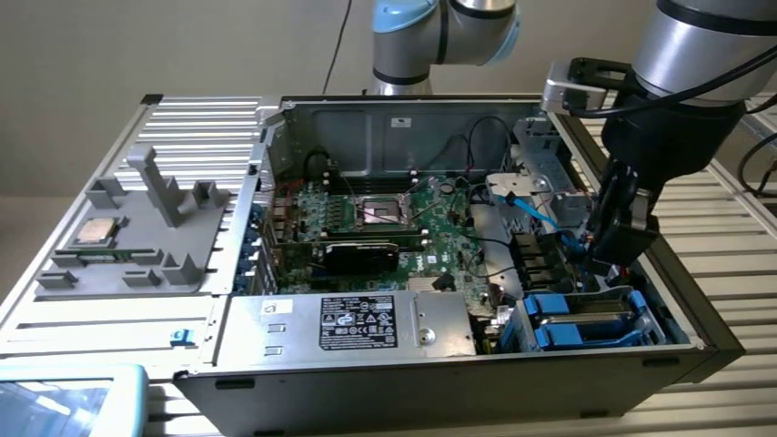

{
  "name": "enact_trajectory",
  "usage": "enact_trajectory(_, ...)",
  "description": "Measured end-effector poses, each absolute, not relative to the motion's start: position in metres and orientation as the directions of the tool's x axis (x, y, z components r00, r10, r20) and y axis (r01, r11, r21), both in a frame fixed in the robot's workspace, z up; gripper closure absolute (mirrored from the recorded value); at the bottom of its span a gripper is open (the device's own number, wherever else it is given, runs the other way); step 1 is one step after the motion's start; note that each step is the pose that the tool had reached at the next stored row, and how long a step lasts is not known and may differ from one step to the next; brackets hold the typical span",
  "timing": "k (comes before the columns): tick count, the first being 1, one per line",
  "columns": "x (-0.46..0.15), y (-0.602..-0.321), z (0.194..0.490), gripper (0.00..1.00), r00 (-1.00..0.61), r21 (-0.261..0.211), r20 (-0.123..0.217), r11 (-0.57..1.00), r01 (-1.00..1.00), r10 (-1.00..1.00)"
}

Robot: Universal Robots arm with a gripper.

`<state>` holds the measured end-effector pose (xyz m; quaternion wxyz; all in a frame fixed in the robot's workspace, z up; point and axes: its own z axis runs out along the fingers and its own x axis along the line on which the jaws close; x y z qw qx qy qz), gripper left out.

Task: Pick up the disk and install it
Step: 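Insert the first disk wire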

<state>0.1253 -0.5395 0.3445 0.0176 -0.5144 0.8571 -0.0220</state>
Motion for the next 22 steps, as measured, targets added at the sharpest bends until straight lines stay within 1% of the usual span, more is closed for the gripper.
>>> enact_trajectory(22,0.1219,-0.5373,0.3439,0.4,-0.482,-0.063,-0.011,0.482,-0.874,-0.876)
